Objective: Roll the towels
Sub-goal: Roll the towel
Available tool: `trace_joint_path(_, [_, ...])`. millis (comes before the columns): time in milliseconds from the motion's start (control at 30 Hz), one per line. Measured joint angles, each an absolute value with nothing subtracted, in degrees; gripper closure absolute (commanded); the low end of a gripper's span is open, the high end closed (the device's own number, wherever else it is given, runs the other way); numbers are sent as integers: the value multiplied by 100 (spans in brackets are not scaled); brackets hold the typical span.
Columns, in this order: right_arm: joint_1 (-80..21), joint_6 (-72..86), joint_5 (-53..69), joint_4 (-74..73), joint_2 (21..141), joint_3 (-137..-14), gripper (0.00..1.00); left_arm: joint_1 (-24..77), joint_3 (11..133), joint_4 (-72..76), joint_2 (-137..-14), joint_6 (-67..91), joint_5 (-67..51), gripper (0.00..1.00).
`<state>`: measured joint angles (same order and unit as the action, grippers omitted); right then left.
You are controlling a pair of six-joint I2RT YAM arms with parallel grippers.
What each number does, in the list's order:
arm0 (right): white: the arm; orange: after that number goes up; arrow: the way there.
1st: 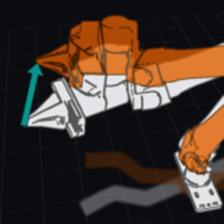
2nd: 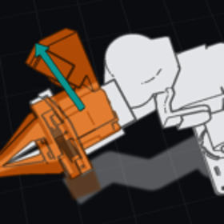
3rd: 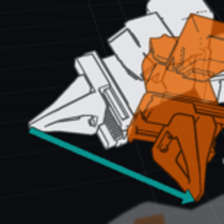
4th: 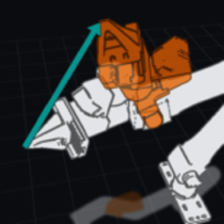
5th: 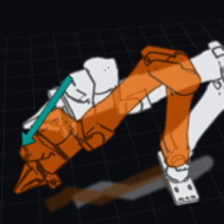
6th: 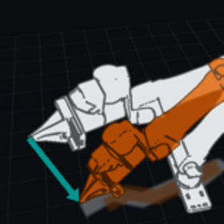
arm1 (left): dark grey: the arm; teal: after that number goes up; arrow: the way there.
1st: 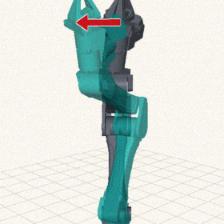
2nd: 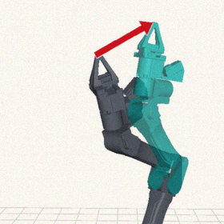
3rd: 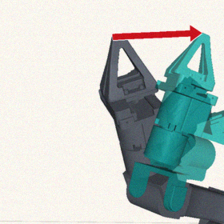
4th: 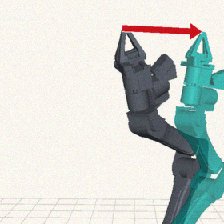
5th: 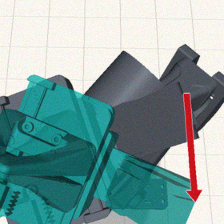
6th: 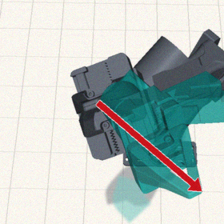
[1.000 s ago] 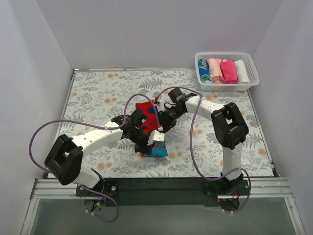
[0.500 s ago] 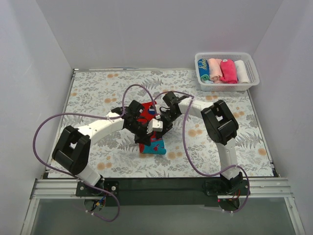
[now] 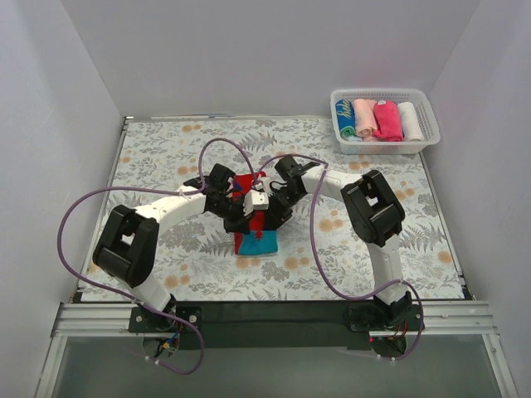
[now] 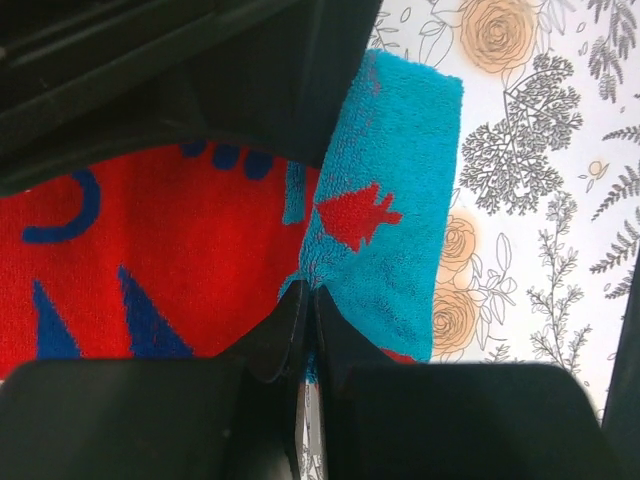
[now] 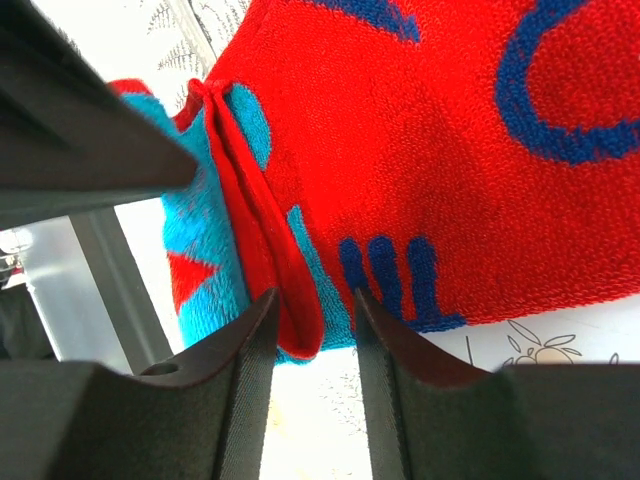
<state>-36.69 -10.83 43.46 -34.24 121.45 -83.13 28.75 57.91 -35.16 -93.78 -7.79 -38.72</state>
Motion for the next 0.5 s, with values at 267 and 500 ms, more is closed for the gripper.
trace_joint_path(267, [-3629, -1068, 4145, -3463, 12022, -8344, 57, 2849, 5448, -3186, -9428, -753, -3767, 100])
trace_joint_path(500, [-3415, -1068, 3896, -3476, 11666, -8348, 56, 2849, 5365, -2991, -9472, -707, -3697, 100])
